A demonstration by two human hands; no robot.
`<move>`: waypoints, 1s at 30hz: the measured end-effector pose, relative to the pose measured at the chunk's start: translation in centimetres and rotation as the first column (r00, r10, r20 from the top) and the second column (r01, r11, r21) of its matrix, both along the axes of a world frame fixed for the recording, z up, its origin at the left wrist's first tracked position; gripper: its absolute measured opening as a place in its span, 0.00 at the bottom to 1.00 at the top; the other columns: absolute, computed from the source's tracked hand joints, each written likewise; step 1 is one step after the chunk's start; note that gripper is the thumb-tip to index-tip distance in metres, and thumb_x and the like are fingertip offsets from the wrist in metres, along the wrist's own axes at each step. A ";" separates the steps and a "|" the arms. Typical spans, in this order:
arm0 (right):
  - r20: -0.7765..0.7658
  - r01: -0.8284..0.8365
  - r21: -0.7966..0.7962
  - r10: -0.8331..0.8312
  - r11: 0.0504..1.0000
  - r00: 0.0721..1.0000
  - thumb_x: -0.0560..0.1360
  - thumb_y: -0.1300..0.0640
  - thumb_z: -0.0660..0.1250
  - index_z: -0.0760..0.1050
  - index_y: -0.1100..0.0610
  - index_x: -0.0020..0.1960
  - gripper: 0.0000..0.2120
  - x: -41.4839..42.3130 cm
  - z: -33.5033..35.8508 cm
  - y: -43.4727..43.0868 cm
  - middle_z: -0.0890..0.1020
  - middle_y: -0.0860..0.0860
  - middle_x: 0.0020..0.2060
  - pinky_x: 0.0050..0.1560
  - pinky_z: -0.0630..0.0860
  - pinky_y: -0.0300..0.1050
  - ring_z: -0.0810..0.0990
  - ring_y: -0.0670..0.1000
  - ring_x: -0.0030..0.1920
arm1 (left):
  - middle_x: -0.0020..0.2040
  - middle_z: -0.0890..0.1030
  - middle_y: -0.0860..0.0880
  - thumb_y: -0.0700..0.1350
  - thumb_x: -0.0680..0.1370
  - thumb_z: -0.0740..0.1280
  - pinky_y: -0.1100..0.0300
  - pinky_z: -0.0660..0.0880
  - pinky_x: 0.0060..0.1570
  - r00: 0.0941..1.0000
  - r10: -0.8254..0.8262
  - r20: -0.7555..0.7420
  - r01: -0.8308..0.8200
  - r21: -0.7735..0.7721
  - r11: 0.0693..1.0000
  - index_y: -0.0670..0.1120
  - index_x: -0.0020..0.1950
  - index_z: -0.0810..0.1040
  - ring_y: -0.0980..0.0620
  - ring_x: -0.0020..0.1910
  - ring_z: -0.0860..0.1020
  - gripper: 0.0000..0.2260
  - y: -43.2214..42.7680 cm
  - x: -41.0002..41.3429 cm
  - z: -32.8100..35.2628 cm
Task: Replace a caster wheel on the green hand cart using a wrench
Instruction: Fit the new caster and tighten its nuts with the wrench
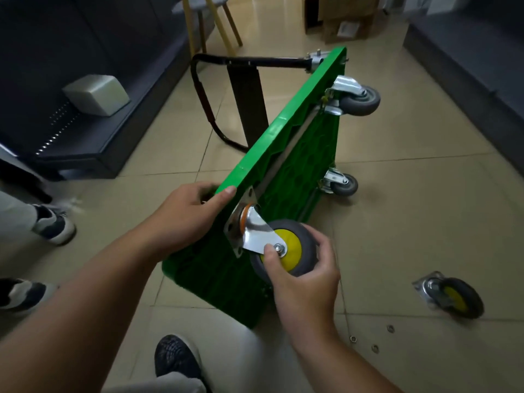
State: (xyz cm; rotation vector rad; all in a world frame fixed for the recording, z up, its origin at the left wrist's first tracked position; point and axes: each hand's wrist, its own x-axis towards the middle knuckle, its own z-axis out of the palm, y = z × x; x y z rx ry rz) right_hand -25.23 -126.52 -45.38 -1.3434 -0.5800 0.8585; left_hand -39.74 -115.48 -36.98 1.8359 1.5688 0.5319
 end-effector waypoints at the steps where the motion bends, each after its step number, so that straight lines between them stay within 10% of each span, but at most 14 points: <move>1: -0.015 -0.001 -0.004 0.001 1.000 1.000 0.67 0.63 0.79 0.75 0.50 0.58 0.24 -0.3 0.1 0.0 0.83 0.39 0.43 0.38 0.78 0.33 0.84 0.41 0.41 | 0.44 0.87 0.57 0.58 0.80 0.66 0.63 0.77 0.42 1.000 -0.014 0.002 0.014 -0.014 1.000 0.54 0.57 0.84 0.61 0.43 0.84 0.12 -0.1 0.1 0.1; 11: -0.088 -0.008 -0.003 0.008 1.000 0.996 0.66 0.66 0.80 0.74 0.53 0.59 0.26 -0.6 -0.6 -0.4 0.83 0.39 0.44 0.39 0.78 0.33 0.84 0.43 0.41 | 0.42 0.87 0.53 0.54 0.75 0.75 0.53 0.84 0.43 0.998 -0.020 -0.058 0.019 -0.015 1.000 0.54 0.60 0.83 0.56 0.39 0.85 0.14 0.3 0.4 -0.7; 16: -0.195 0.015 0.043 -0.007 0.999 0.981 0.67 0.69 0.79 0.73 0.55 0.60 0.26 -1.5 0.3 -0.2 0.83 0.48 0.46 0.39 0.78 0.32 0.84 0.43 0.42 | 0.37 0.85 0.53 0.54 0.78 0.72 0.69 0.72 0.31 0.999 -0.030 -0.026 0.030 -0.006 1.000 0.51 0.54 0.84 0.60 0.34 0.82 0.09 0.3 0.6 -0.6; 30: -0.263 -0.002 0.026 0.009 1.000 0.965 0.67 0.69 0.78 0.72 0.55 0.60 0.26 -1.8 0.0 0.2 0.83 0.48 0.45 0.38 0.77 0.32 0.83 0.42 0.39 | 0.38 0.86 0.50 0.43 0.77 0.72 0.69 0.74 0.29 0.993 -0.008 -0.116 0.012 0.029 1.000 0.53 0.56 0.84 0.58 0.32 0.82 0.09 0.8 0.7 -0.8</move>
